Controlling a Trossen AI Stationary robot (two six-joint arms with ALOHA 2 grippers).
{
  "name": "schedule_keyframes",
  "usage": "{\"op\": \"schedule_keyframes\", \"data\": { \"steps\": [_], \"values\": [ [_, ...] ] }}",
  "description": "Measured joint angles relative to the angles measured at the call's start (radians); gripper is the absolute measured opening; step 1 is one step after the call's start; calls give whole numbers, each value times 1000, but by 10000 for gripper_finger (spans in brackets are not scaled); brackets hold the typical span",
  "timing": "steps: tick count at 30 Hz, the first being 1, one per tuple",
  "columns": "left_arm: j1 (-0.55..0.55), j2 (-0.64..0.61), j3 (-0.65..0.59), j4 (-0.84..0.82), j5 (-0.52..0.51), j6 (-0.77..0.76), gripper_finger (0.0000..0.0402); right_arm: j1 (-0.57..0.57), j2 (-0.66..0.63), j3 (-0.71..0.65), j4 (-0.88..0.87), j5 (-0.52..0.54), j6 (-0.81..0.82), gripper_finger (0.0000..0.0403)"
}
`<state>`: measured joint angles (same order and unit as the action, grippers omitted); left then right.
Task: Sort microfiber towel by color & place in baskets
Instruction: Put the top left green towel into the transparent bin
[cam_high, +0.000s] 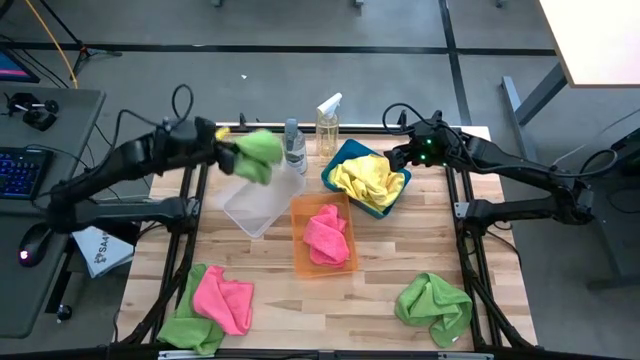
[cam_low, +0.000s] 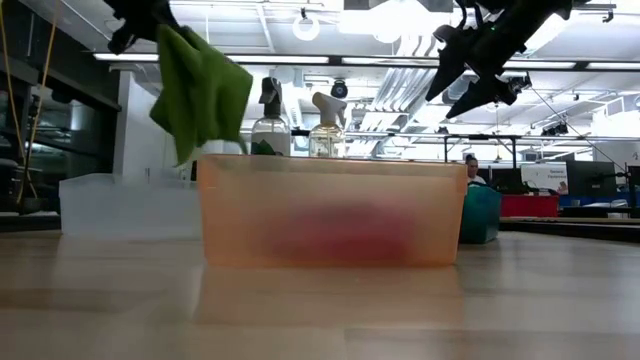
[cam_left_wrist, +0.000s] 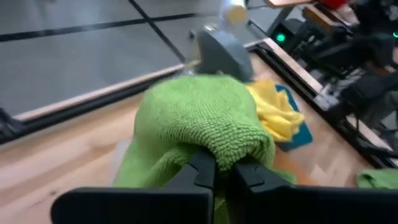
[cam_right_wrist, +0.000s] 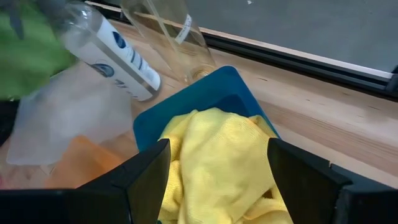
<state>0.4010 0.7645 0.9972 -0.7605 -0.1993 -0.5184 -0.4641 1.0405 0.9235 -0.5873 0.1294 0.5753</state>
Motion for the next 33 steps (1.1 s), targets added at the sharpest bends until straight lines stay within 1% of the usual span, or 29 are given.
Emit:
{"op": "schedule_keyframes", "data": {
  "steps": [3,5,7,10,12,17,22,24,26,28,31,33],
  "values": [
    [-147,-10,-42,-1,-148,-54,0,0,0,-13,-1,21,6,266],
    [-226,-3,-79,21,-253,-86,0,0,0,-22,3,22,22,266],
    [-283,15,-122,73,-311,-119,0,0,0,-23,-2,23,31,266],
    [-338,52,-191,200,-319,-151,0,0,0,-23,3,23,29,266],
    [-364,85,-226,222,-311,-182,0,0,0,-23,3,23,29,266],
    [-413,160,-243,63,-340,-296,0,0,0,-23,3,22,30,266],
    [-437,206,-243,-93,-431,-403,0,0,0,-23,6,22,30,266],
    [-434,235,-243,-136,-440,-436,0,0,0,-23,6,22,30,266],
    [-433,274,-243,-149,-424,-446,0,0,0,-23,7,21,30,266],
    [-433,315,-247,-127,-371,-442,0,0,0,-23,8,21,30,266],
    [-438,381,-248,-42,-287,-384,4,0,0,-23,8,21,30,266],
    [-438,411,-248,-3,-249,-344,13,0,0,-23,8,21,30,266]
  ]
}}
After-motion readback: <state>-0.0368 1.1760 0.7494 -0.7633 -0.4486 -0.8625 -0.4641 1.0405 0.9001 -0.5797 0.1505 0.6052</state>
